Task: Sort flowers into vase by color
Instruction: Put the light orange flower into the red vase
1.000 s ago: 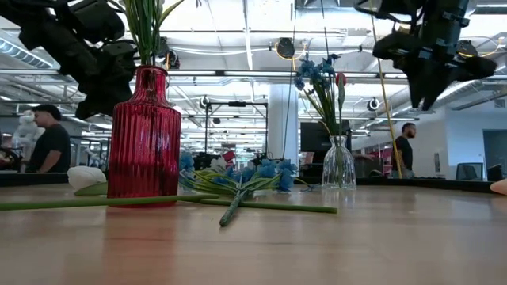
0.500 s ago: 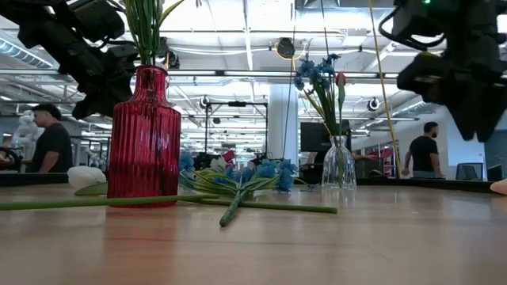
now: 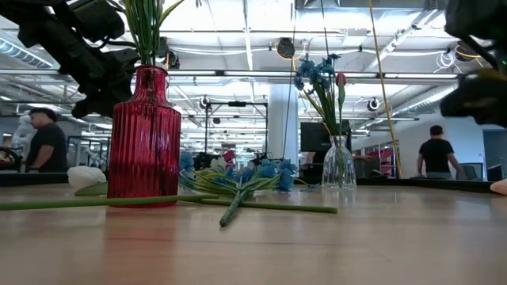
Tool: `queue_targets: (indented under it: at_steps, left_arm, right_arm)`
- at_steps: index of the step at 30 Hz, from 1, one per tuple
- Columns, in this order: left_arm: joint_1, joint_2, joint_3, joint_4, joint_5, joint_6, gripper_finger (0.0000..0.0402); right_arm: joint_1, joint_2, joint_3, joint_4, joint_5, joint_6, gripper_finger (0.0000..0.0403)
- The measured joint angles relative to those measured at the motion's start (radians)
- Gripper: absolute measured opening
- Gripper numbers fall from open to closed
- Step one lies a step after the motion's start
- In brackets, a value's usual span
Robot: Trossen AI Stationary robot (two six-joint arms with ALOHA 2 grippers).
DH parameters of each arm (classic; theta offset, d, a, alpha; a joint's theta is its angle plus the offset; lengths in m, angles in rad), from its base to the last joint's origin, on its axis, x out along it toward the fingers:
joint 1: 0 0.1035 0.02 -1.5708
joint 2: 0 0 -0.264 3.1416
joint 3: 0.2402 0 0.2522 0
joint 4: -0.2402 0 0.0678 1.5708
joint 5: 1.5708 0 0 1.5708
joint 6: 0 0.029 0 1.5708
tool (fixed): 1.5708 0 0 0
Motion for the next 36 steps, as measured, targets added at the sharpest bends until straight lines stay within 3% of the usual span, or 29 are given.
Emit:
queue_targets:
  at_steps: [8,18,31,36]
  left_arm:
    - [0.000,0.000,0.000,0.000,-0.009,0.000,0.0120]
    - [0.000,0.000,0.000,0.001,-0.009,0.000,0.0120]
    - [0.000,0.000,0.000,0.002,-0.009,0.000,0.0120]
    - [0.000,0.000,0.000,0.002,-0.009,0.000,0.0120]
  right_arm:
    - [0.114,0.050,-0.109,0.171,-0.009,0.181,0.0078]
    - [0.130,0.115,-0.101,0.208,-0.045,0.173,0.0077]
    - [0.146,0.118,-0.097,0.080,-0.095,0.122,0.0077]
    - [0.159,0.115,-0.120,0.157,-0.012,0.090,0.0067]
